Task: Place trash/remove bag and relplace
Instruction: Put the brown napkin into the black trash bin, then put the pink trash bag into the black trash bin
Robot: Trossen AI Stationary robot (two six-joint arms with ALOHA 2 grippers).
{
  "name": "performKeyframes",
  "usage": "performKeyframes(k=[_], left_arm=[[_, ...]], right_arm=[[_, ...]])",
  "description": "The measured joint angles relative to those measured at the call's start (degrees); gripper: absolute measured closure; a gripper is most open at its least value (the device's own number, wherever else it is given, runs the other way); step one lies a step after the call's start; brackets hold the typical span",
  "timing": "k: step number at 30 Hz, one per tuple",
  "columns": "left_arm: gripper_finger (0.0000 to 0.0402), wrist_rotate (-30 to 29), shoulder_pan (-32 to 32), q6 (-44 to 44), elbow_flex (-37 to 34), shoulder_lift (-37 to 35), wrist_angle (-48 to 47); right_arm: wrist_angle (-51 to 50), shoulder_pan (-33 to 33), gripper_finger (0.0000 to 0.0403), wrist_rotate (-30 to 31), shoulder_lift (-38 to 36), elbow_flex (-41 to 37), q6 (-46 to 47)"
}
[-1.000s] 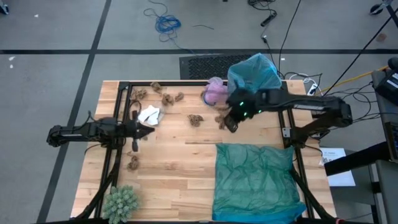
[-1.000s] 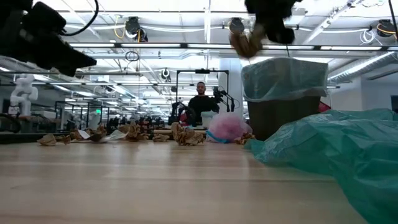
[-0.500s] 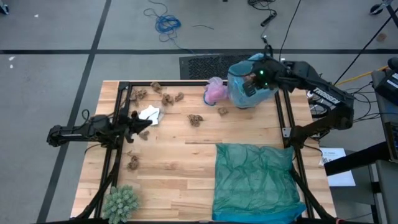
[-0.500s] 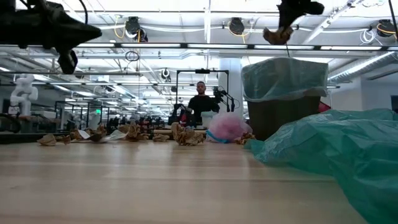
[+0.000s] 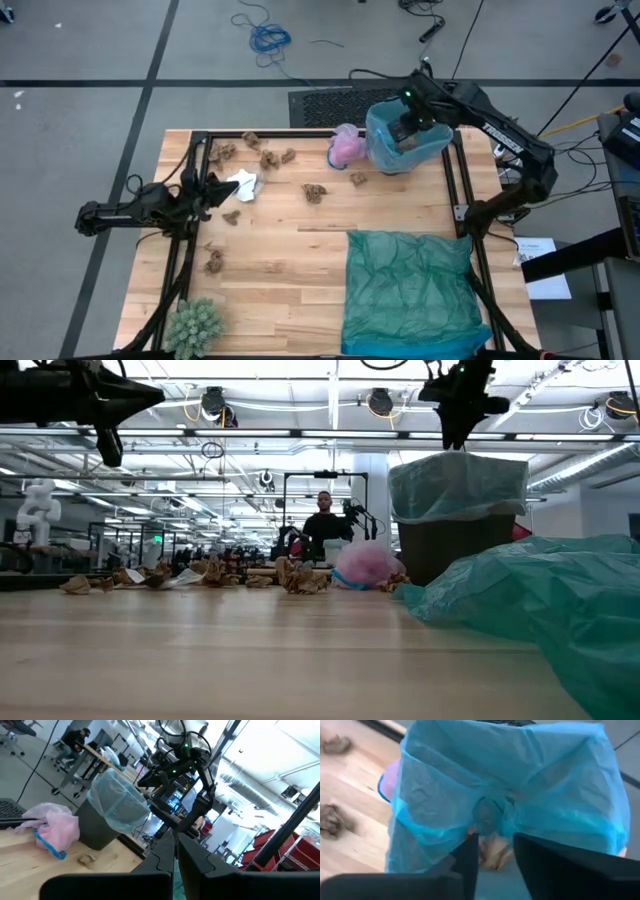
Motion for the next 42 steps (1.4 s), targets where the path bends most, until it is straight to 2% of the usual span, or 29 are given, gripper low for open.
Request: performKeyframes(k=[3,6,9,11,16,22,28,35,40,42], left_arm=[[0.0381,0.0,0.0,0.0,0.0,0.0,0.07],[0.0381,0.0,0.0,0.02,0.0,0.0,0.04],[0.0381,-0.03,0.0,0.02,0.0,0.0,0.02],[0.0381,-0.35,0.0,0.02,0.0,0.0,0.02],[0.0381,-0.62,0.0,0.0,0.0,0.0,0.02],[0.0381,-1.11,0.0,0.0,0.0,0.0,0.02],[0.0381,-1.11,0.0,0.02,0.0,0.0,0.0],[0.0381,-1.11,0.0,0.02,0.0,0.0,-0.04],[0.0381,-1.11,0.0,0.02,0.0,0.0,-0.09],[0.0381,-1.11,0.0,0.04,0.0,0.0,-0.13]], right_arm=[[2.68,-0.05,0.0221,-1.19,0.66,-0.02,-3.24],[6.46,0.3,0.0188,-7.46,0.65,0.61,-7.11],[12.6,2.49,0.0174,-16.69,0.58,2.44,-12.43],[16.11,4.88,0.0174,-19.29,0.92,3.8,-17.0],[19.08,10.61,0.0197,-13.92,4.7,6.1,-27.75],[19.71,12.14,0.0204,-10.56,13.28,9.88,-29.58],[16.67,11.96,0.0158,-9.7,23.35,14.6,-31.06],[14.56,11.73,0.0091,-8.56,32.38,16.07,-32.69],[14.34,10.8,0.0077,-2.38,36.97,16.11,-34.4],[14.33,10.2,0.0077,-1.9,38.22,16.11,-34.48]])
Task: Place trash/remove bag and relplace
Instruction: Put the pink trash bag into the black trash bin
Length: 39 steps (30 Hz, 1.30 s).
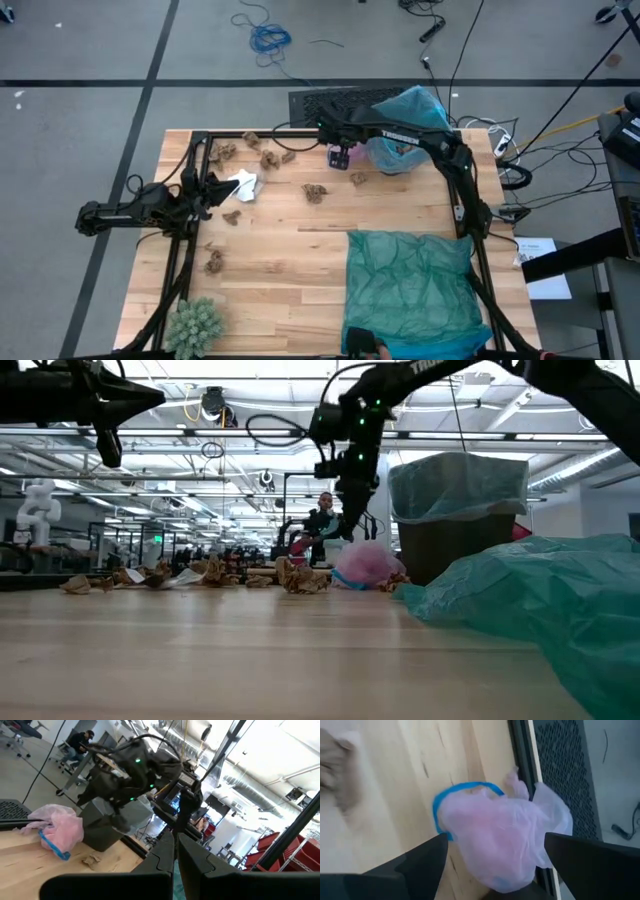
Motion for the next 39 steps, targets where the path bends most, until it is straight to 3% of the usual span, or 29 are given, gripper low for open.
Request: performKeyframes(k=[18,22,27,28,33,39], left_arm=[[0.0381,0.02,0.02,0.0,0.0,0.0,-0.09],[0.0381,0.02,0.0,0.0,0.0,0.0,-0.09],[0.0381,0.02,0.0,0.03,0.0,0.0,-0.11],[0.0381,0.02,0.0,0.03,0.0,0.0,-0.11],[0.0381,0.02,0.01,0.03,0.0,0.0,-0.12],[0.0381,0.02,0.0,0.05,0.0,0.0,-0.37]], right_arm=[[-1.37,-4.37,0.0094,-0.71,7.15,-0.02,-0.94],[-1.42,-4.56,0.0169,-2.35,6.99,-0.02,-0.92],[-3.15,-4.54,0.0365,-5.79,6.92,-0.02,-0.93],[-3.89,-4.54,0.0382,-7.07,6.92,-0.02,-1.14],[-7.04,-3.44,0.04,-10.04,5.43,-0.08,-1.12],[-7.08,-1.33,0.0402,-13.92,-2.02,0.37,-0.04]])
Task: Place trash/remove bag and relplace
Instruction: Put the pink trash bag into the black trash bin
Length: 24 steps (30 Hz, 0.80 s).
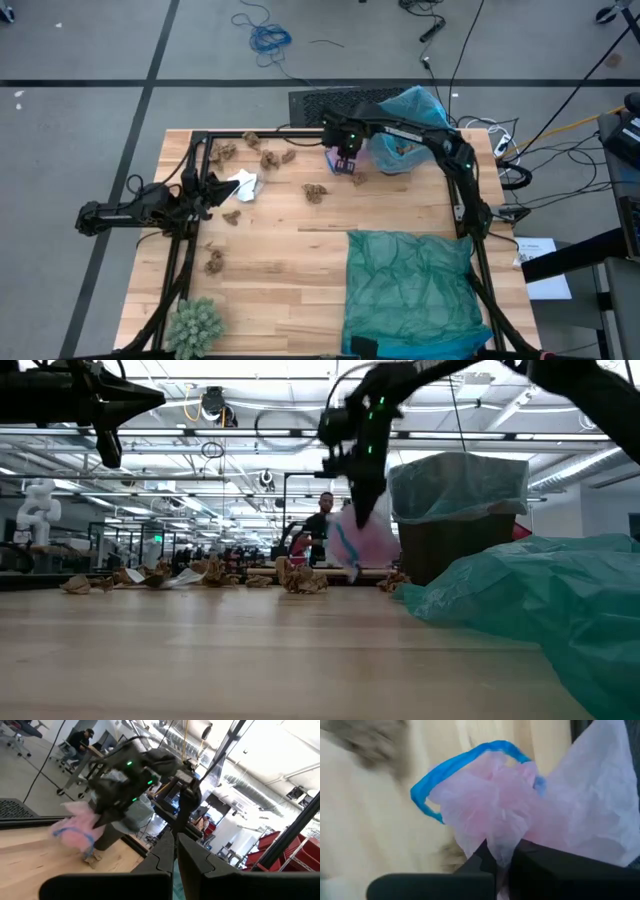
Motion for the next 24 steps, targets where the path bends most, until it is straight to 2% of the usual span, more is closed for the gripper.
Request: performKeyframes(k=[3,7,13,16,20,24], left_arm=[[0.0381,0.0,0.02,0.21,0.0,0.0,-0.18],[0.0381,0.0,0.01,0.42,0.0,-0.01,-0.21],[0.0381,-0.02,0.01,0.42,0.0,0.0,-0.16],[0.0381,-0.04,0.01,0.33,0.0,0.0,-0.17],[0.0381,-0.07,0.02,0.28,0.0,0.0,-0.15],[0.0381,-0.22,0.02,-0.02,0.0,-0.02,-0.11]], right_arm=[[-0.25,1.2,0.0402,-1.78,-4.66,1.58,2.59],[-0.87,3.23,0.0403,-0.89,-11.08,5.92,5.3],[-2.03,4.8,0.0403,9.14,-18.95,17.41,11.83],[-6.25,3.71,0.0403,13.24,-21.18,22.46,15.82],[-12.87,0.56,0.0403,14.35,-24.99,21.14,23.09],[-21.74,-2.64,0.0403,15.04,-25.05,21.07,27.46]])
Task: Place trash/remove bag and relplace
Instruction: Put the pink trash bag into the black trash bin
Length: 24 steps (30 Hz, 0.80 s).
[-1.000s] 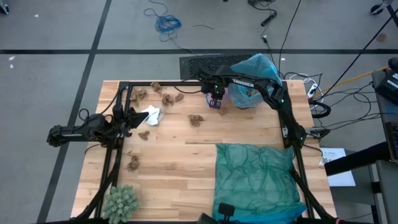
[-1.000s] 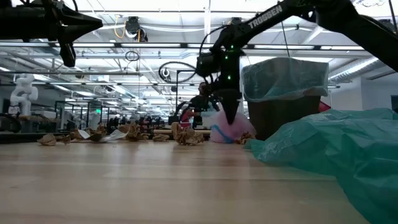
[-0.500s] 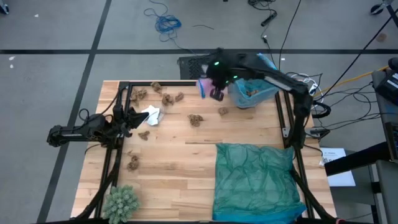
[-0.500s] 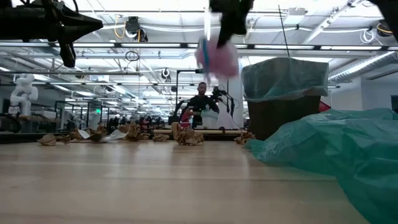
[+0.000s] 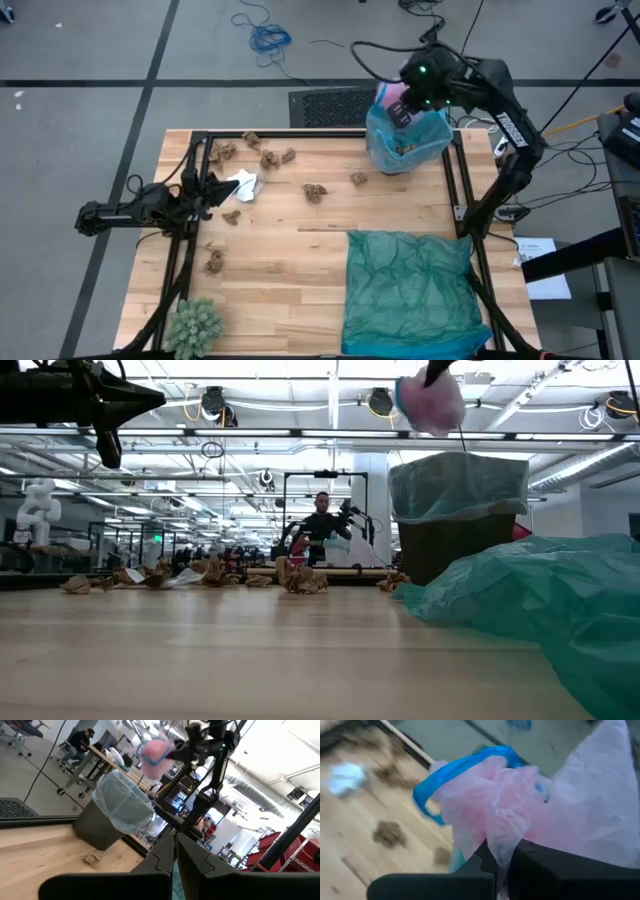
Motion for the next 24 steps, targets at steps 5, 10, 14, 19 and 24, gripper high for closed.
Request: performKeyframes(k=[5,10,14,19,24], left_arm=[[0.0381,-0.13,0.0,-0.02,0.0,0.0,-0.02],[0.0381,-0.15,0.0,-0.02,0.0,0.0,0.01],[0.0381,-0.17,0.0,-0.02,0.0,0.0,-0.03],[0.0381,-0.23,-0.02,1.33,0.0,0.01,-0.01],[0.0381,-0.24,-0.01,1.43,0.0,0.01,-0.01]], right_arm=[[0.92,-2.55,0.0403,-1.3,1.75,-1.37,0.68],[0.22,-5.09,0.0403,-1.29,5.7,-3.91,0.77],[0.26,-7.04,0.0403,-1.9,7.75,-7.0,3.34],[0.27,-9.05,0.0403,-2.89,8.72,-13.68,6.79],[0.23,-10.45,0.0403,-5.53,8.66,-20.0,7.76]])
